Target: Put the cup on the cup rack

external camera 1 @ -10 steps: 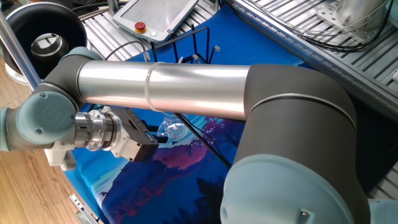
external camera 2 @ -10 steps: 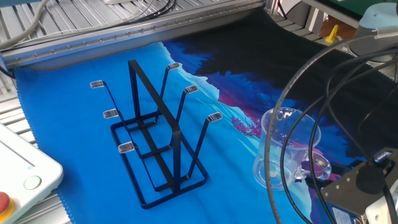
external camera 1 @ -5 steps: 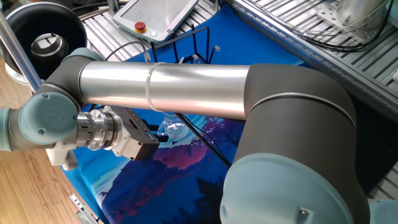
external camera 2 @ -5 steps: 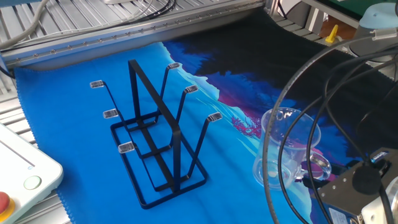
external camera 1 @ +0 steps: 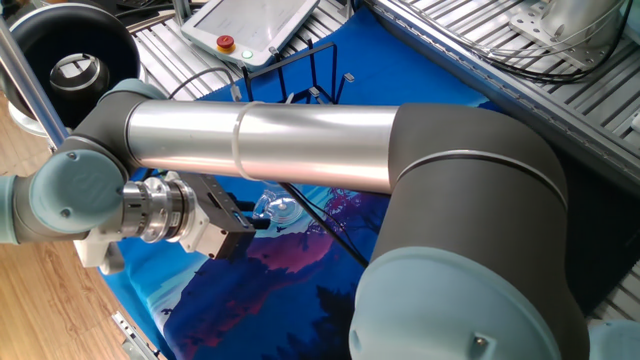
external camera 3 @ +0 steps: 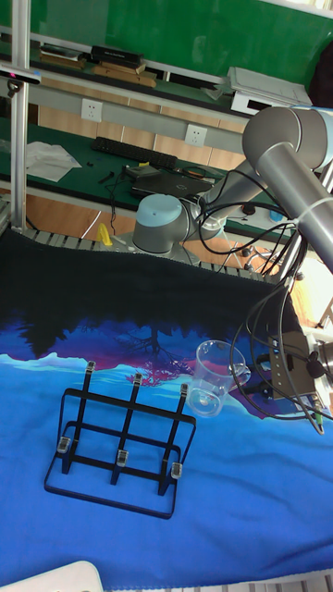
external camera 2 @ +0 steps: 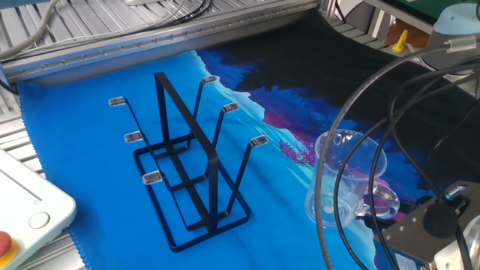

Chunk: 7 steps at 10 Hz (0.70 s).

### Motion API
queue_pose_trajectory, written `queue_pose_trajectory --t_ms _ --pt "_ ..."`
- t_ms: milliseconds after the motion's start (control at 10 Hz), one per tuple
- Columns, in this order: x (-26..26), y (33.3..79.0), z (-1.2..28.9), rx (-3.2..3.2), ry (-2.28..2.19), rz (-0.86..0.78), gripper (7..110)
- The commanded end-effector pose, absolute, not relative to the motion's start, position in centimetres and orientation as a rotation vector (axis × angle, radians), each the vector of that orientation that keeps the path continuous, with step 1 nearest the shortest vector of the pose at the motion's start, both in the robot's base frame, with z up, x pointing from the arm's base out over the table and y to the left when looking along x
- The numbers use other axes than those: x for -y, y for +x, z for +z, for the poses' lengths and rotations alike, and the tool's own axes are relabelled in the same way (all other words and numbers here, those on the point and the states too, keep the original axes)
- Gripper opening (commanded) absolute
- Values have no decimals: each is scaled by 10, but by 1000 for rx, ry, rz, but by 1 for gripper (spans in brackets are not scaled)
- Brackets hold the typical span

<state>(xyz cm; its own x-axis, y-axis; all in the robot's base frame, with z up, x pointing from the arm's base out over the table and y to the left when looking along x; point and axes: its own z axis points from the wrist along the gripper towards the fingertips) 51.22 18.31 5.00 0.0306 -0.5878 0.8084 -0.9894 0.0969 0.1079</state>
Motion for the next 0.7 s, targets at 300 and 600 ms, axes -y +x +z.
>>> queue_pose_trajectory --t_ms 300,600 --pt "-181 510 53 1653 1553 698 44" --pt "-179 511 53 1646 1555 699 44"
